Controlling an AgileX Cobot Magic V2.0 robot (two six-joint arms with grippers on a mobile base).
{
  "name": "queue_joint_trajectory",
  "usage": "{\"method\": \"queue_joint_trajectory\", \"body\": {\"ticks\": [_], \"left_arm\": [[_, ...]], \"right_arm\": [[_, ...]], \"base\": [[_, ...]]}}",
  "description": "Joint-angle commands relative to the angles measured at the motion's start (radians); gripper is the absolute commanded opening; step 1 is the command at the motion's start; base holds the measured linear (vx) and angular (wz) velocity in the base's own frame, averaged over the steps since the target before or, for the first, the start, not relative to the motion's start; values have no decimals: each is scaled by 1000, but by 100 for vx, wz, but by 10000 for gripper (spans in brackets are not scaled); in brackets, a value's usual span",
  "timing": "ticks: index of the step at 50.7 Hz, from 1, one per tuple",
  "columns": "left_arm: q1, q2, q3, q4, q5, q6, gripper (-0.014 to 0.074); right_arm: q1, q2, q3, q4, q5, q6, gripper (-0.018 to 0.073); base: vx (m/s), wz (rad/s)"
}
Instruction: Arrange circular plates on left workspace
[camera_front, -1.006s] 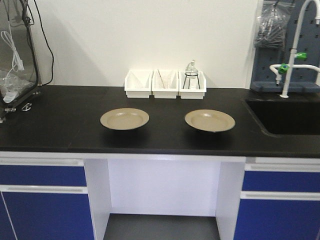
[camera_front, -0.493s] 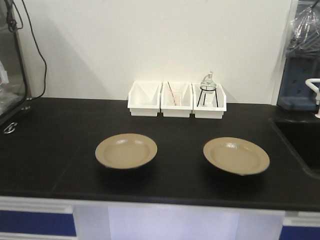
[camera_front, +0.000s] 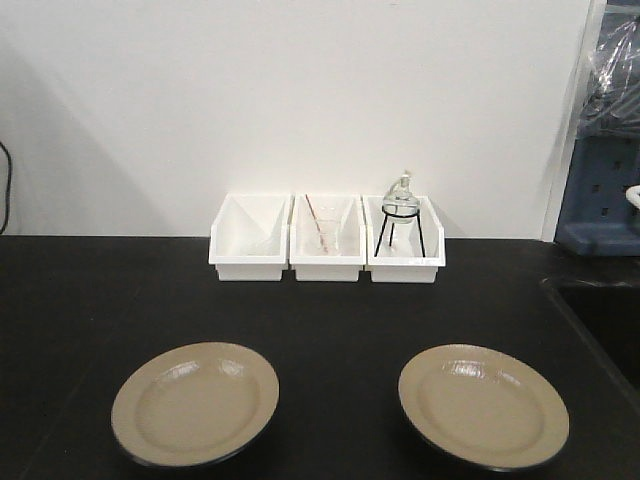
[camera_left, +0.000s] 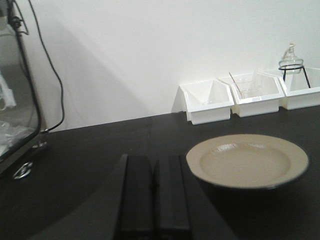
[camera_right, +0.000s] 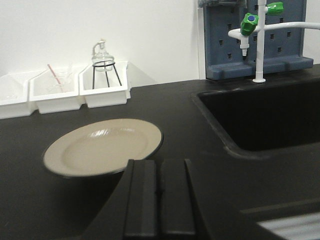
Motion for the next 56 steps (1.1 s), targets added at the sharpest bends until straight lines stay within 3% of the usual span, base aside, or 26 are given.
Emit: {"method": "queue_joint_trajectory", "body": {"ticks": [1, 30, 56], "left_arm": [[-8, -6, 17, 0, -85, -10, 0], [-8, -6, 17, 0, -85, -10, 0], [-8, -6, 17, 0, -85, -10, 0]], "right_arm": [[-1, -9, 22, -12, -79, -8, -1], [-1, -9, 22, -12, -79, -8, -1], [-1, -9, 22, -12, -79, -8, -1]], "base": [[41, -13], [34, -2], [3, 0]]}}
